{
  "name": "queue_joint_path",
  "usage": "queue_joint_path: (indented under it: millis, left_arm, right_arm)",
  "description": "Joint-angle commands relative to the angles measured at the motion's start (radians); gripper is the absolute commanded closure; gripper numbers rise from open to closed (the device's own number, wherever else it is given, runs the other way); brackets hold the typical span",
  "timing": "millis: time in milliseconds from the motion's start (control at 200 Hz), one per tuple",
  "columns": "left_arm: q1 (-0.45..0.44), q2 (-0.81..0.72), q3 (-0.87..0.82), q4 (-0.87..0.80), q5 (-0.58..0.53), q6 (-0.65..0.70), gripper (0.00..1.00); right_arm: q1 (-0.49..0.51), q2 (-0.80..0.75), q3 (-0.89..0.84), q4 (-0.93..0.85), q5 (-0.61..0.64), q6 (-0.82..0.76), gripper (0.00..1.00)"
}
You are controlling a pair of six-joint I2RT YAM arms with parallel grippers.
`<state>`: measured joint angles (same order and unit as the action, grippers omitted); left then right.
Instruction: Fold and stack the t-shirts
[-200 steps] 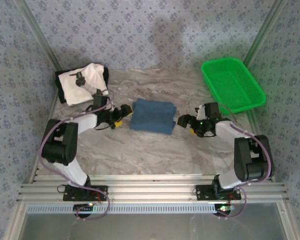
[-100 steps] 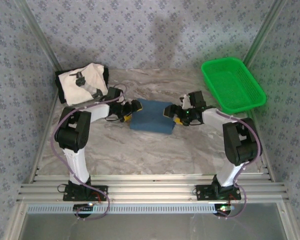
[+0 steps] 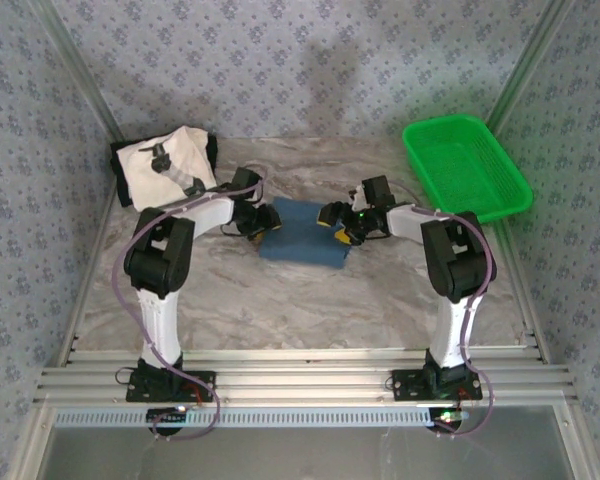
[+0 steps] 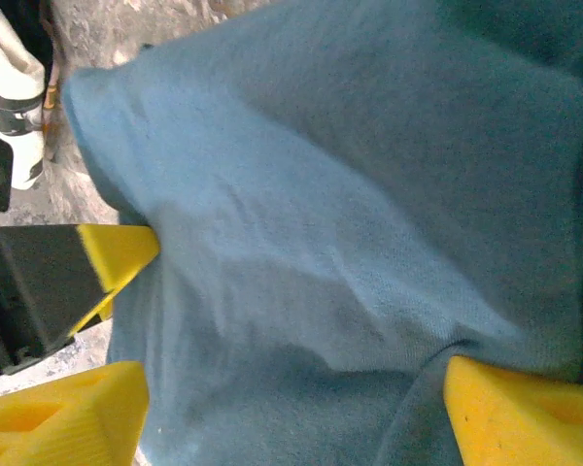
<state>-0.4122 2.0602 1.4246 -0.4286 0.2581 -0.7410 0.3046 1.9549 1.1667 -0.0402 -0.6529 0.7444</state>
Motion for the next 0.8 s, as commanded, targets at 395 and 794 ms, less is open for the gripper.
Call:
queue_joint_path:
  millis: [395, 794]
  left_arm:
    - [-0.121, 0.039, 0.254, -0.269, -0.176, 0.173, 0.98]
    - [-0.055, -0.084, 0.479, -0.465, -0.431, 0.473, 1.0]
  right_arm:
    - [-0.028, -0.313, -0.077, -0.142, -0.04, -0.097, 0.07]
    - [-0.088, -0.633, -0.195, -0.091, -0.071, -0.088, 0.0]
